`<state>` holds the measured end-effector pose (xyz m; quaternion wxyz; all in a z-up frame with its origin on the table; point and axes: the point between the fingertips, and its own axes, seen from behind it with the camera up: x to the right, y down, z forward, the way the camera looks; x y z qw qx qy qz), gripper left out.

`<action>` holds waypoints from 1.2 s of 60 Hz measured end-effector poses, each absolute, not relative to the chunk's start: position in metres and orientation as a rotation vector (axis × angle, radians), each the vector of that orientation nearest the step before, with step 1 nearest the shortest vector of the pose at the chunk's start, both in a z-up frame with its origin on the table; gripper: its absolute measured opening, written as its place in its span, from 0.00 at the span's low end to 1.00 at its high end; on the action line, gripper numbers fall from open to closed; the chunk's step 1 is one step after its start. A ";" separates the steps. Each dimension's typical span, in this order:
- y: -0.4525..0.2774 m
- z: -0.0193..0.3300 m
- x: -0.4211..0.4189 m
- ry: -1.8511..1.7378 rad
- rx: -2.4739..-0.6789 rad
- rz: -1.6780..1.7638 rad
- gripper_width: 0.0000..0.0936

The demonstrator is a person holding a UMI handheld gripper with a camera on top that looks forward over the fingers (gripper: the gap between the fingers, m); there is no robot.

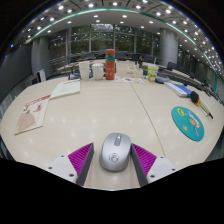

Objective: Arrange mouse

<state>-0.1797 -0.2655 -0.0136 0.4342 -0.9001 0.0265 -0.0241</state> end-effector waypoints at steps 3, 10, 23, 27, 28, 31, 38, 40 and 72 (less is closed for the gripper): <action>-0.263 -0.014 -0.179 0.064 -2.240 -0.062 0.71; -0.257 -0.014 -0.176 0.068 -2.239 -0.051 0.53; -0.258 -0.011 -0.182 0.001 -2.258 -0.012 0.42; -0.258 0.004 -0.186 -0.022 -2.241 0.029 0.41; -0.257 0.011 -0.189 -0.028 -2.232 0.033 0.41; -0.256 0.035 -0.189 -0.052 -2.192 0.067 0.41; -0.248 0.118 -0.176 -0.085 -2.057 0.132 0.41; -0.244 0.141 -0.165 -0.089 -2.020 0.143 0.41; -0.200 0.069 0.149 0.089 -2.132 -0.018 0.40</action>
